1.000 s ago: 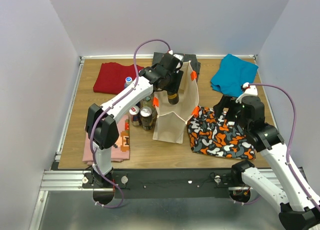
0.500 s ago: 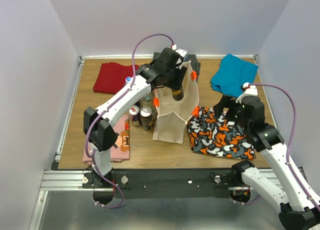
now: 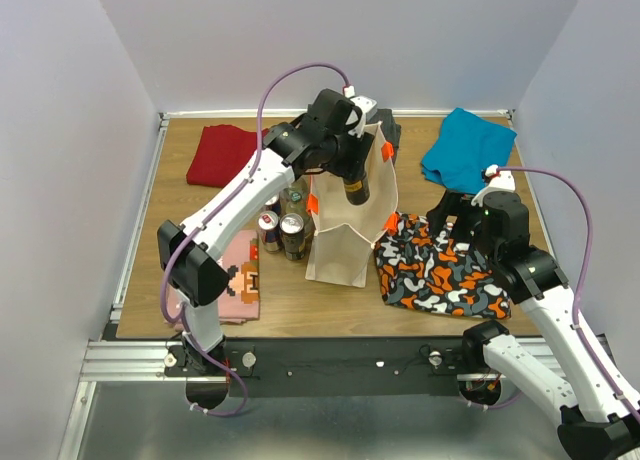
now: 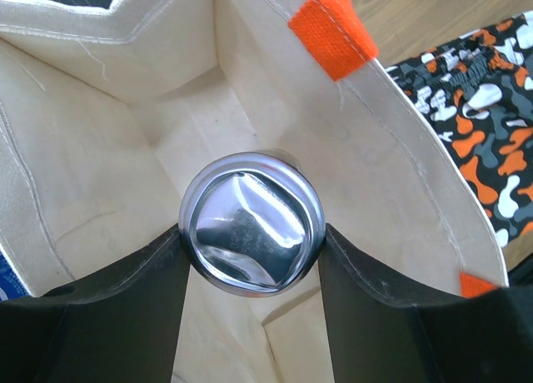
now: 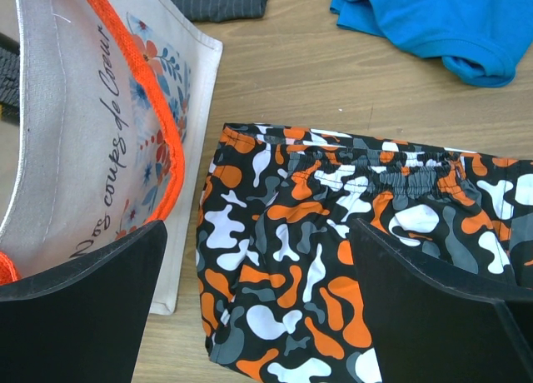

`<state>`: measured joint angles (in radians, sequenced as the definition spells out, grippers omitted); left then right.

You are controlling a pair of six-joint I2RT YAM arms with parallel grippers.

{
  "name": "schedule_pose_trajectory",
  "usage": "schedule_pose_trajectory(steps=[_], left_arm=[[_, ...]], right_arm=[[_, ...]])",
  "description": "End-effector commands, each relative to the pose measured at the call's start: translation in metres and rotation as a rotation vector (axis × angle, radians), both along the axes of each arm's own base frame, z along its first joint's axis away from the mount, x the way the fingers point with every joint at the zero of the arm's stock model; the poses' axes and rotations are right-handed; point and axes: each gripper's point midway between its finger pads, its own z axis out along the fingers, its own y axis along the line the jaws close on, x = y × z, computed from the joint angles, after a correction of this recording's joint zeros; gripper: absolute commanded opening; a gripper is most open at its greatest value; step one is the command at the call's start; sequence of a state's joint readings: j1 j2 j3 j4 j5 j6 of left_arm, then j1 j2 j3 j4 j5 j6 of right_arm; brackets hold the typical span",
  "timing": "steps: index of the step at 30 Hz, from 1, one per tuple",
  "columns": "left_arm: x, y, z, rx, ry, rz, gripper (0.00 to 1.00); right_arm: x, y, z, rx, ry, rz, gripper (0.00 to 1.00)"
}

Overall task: Take the beverage out of the canvas bag
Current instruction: Take out the drink from the canvas bag, then place the drink at the center of the board.

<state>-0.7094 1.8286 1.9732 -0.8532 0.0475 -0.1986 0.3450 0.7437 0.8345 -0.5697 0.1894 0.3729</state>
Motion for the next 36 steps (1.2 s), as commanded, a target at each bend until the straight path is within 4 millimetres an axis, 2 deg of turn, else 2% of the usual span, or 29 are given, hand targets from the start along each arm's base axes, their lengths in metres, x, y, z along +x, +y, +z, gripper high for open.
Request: schedule_pose_trajectory(steps=[1, 11, 18, 23, 31, 36], left_arm=[[-0.019, -0.009, 0.063, -0.129, -0.116, -0.120, 0.00], [-0.048, -0.004, 0.079, -0.161, -0.174, -0.264, 0.00], [-0.055, 0.003, 0.084, -0.161, -0.193, -0.272, 0.00], [-0.048, 0.010, 0.089, -0.160, -0.192, -0.188, 0.00], [-0.025, 0.026, 0.081, -0.128, -0.171, 0.031, 0.00], [-0.021, 0.034, 0.088, -0.139, -0.170, 0.106, 0.00]], right_arm=[[0.002, 0.003, 0.002, 0.005, -0.015, 0.013, 0.99], [0.002, 0.002, 0.004, 0.005, -0.020, 0.010, 0.99], [0.002, 0.003, 0.003, 0.007, -0.020, 0.013, 0.99], [0.001, 0.003, 0.003, 0.009, -0.019, 0.014, 0.99], [0.002, 0.005, 0.000, 0.009, -0.008, 0.023, 0.99], [0.003, 0.005, 0.000, 0.010, -0.006, 0.021, 0.99]])
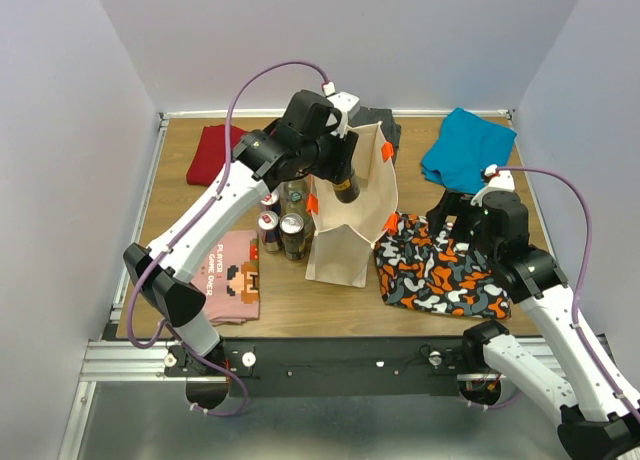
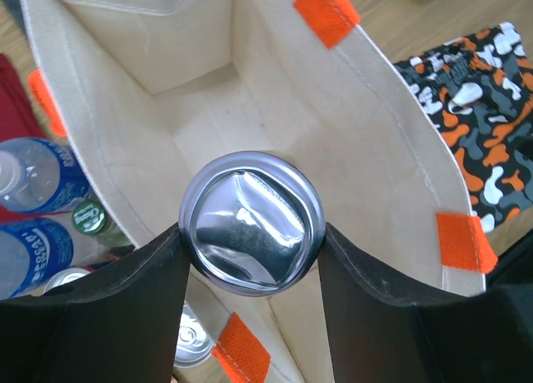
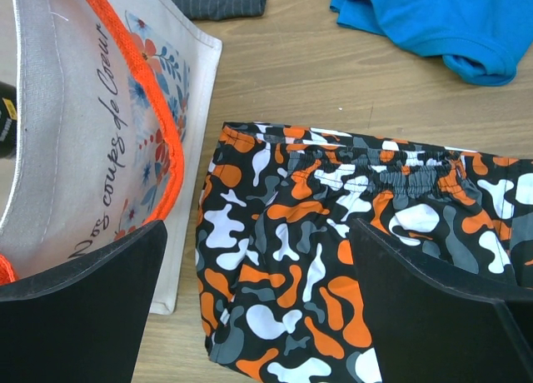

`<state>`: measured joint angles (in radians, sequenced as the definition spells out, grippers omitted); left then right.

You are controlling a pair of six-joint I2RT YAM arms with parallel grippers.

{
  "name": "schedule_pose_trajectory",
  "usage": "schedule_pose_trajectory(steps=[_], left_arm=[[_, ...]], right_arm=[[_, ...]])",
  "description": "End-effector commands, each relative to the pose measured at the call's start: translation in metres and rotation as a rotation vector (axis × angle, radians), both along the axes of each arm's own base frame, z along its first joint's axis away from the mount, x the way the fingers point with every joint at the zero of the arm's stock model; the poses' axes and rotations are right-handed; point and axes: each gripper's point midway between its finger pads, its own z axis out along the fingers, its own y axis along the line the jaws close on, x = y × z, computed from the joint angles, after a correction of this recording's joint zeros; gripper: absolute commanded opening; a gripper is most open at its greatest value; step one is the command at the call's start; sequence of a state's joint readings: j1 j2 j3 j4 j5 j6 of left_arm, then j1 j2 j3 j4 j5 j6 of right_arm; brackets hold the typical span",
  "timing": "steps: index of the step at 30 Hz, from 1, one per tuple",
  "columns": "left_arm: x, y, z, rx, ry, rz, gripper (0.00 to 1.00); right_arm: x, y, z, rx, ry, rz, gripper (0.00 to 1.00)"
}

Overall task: Take the beverage out of the canvas bag
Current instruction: Place the drink at the center of the board.

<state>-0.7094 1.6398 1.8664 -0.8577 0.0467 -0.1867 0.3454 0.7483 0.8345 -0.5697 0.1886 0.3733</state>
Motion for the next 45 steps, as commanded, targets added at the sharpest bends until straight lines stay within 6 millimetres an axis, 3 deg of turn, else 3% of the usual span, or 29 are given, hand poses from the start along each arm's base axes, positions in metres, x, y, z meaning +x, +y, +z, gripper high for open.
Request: schedule_pose_trajectory(steps=[1, 13, 25, 34, 45], left_arm=[[0.011, 0.006, 0.052, -0.106, -0.102, 0.121, 0.00], [0.005, 0.010, 0.076, -0.129, -0.090, 0.158, 0.00], [-0.021, 0.026, 0.110, -0.154, -0.164, 0.111, 0.00], [-0.048, 0.045, 0.135, -0.222, -0.221, 0.087, 0.00], [-0.076, 0.084, 0.165, -0.274, -0.323, 0.130, 0.00]], right_arm=[[0.002, 0.005, 0.001, 0.010, -0.009, 0.020, 0.99], [0.003, 0.006, -0.002, 0.008, 0.000, 0.023, 0.99], [0.004, 0.004, -0.003, 0.004, 0.008, 0.013, 0.99], [0.005, 0.003, -0.007, -0.002, 0.021, 0.005, 0.99], [0.006, 0.002, -0.007, -0.004, 0.021, -0.008, 0.99]])
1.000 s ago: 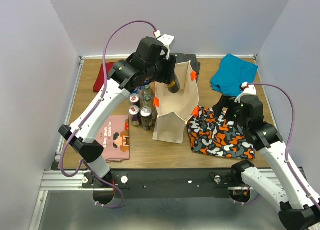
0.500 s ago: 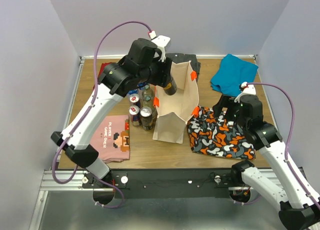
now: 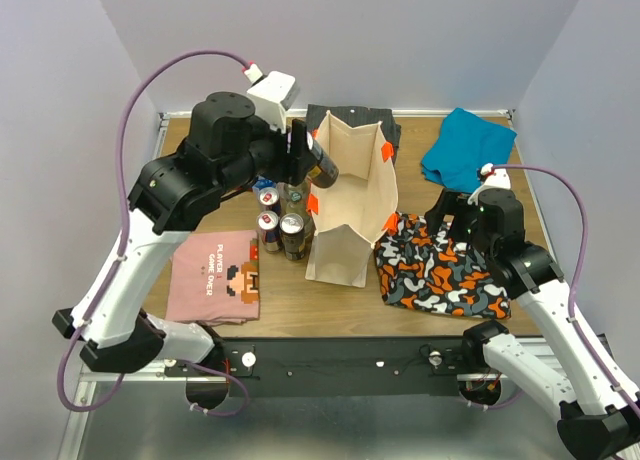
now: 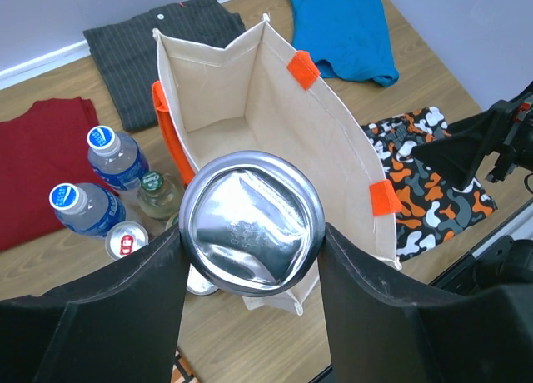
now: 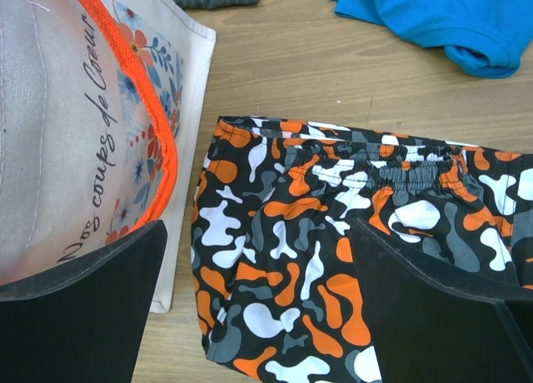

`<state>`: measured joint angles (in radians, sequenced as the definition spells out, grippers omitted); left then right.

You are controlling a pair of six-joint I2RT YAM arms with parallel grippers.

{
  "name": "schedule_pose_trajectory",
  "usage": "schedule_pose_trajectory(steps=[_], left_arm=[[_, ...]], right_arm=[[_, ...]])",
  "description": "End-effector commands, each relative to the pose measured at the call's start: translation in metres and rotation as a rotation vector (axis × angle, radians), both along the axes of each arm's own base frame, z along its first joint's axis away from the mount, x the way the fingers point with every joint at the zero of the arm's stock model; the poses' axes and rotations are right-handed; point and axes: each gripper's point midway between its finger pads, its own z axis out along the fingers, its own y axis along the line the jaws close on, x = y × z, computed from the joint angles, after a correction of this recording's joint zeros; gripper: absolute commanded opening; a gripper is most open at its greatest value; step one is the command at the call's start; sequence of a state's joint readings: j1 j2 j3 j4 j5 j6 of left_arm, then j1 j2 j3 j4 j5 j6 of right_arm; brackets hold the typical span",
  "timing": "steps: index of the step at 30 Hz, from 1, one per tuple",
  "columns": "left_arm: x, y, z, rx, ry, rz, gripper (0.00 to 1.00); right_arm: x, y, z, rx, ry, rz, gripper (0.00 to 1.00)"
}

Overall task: Take the beverage out of the canvas bag
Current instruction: Place the drink at the center of the board.

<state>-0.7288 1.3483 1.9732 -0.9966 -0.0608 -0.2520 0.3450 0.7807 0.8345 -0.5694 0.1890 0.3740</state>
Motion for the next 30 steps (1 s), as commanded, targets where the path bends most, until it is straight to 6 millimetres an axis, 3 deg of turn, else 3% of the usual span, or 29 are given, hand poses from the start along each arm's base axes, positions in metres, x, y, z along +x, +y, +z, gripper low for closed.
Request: schedule_pose_trajectory(steps=[1, 10, 21, 30], left_arm=[[-0.010, 0.016, 0.041, -0.093, -0.137, 0.033, 0.00], [-0.020, 0.051, 0.041, -0.098, -0.172, 0.139, 0.00], [-0.033, 0.081, 0.009, -0.003, -0.107, 0.217, 0.00], [-0.054, 0.097, 0.011, 0.010, -0.099, 0.197, 0.00]], right_arm=[[0.002, 0.000, 0.000, 0.006, -0.007, -0.007, 0.99], [0.001, 0.000, 0.002, 0.010, -0.015, -0.011, 0.99], [0.003, 0.003, -0.004, 0.008, 0.006, 0.004, 0.99], [0.003, 0.006, -0.007, 0.013, 0.018, 0.020, 0.99]])
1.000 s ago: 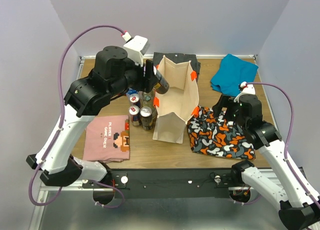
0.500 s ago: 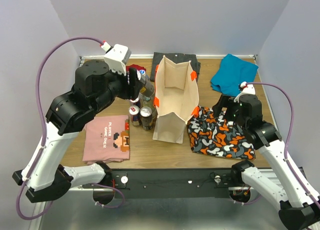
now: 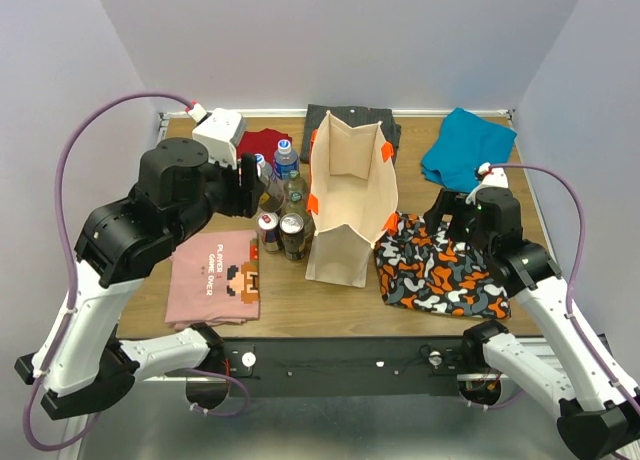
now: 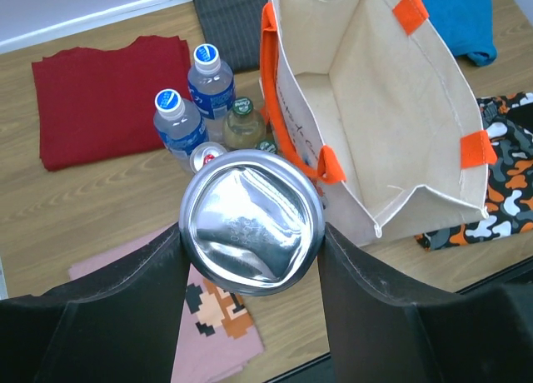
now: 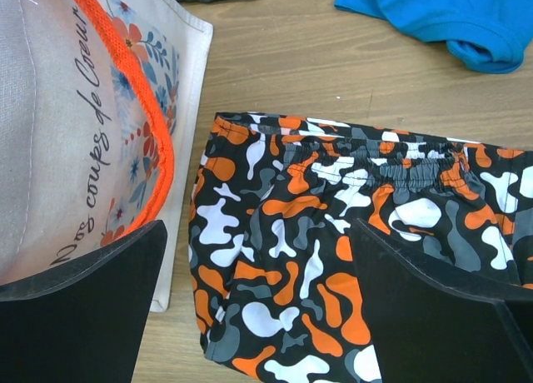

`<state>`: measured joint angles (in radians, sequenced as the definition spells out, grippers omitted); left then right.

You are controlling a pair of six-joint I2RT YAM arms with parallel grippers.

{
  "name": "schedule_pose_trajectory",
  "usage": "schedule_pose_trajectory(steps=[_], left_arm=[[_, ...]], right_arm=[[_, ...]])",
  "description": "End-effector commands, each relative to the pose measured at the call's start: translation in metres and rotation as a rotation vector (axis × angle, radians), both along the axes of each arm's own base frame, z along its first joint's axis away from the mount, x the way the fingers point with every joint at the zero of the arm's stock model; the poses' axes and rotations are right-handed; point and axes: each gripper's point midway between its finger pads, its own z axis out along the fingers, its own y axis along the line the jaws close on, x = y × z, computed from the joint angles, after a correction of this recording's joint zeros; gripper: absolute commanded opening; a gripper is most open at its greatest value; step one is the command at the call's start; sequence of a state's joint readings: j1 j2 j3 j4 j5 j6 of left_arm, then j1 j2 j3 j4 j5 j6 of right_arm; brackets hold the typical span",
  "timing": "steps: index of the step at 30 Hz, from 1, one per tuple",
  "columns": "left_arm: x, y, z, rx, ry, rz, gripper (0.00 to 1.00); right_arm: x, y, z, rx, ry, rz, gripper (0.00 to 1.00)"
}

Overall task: Take the beverage out of the canvas bag
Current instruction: Place the drink at the center of the board.

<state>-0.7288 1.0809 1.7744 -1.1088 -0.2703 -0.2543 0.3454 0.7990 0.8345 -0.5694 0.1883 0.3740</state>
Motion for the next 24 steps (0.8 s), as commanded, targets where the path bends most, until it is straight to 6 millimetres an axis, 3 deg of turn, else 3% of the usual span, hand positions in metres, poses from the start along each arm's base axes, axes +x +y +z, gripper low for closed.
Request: schedule_pose_trajectory(steps=[1, 5, 11, 24], left_arm=[[-0.013, 0.011, 0.033, -0.066, -0.084, -0.007, 0.00], [-0.020, 0.021, 0.030, -0.066, -0.082, 0.016, 0.00], [-0.019, 0.033, 0.005, -0.047, -0.042, 0.091, 0.00], [-0.022, 0.036, -0.033, -0.030, 0.033, 0.128, 0.00]], right_arm=[[0.001, 0.006, -0.002, 0.020, 0.001, 0.020, 0.99], [0.001, 0.007, -0.004, 0.020, 0.008, 0.025, 0.99], [0.002, 0.006, -0.005, 0.018, 0.010, 0.021, 0.99], [0.001, 0.006, -0.004, 0.020, 0.006, 0.019, 0.99]])
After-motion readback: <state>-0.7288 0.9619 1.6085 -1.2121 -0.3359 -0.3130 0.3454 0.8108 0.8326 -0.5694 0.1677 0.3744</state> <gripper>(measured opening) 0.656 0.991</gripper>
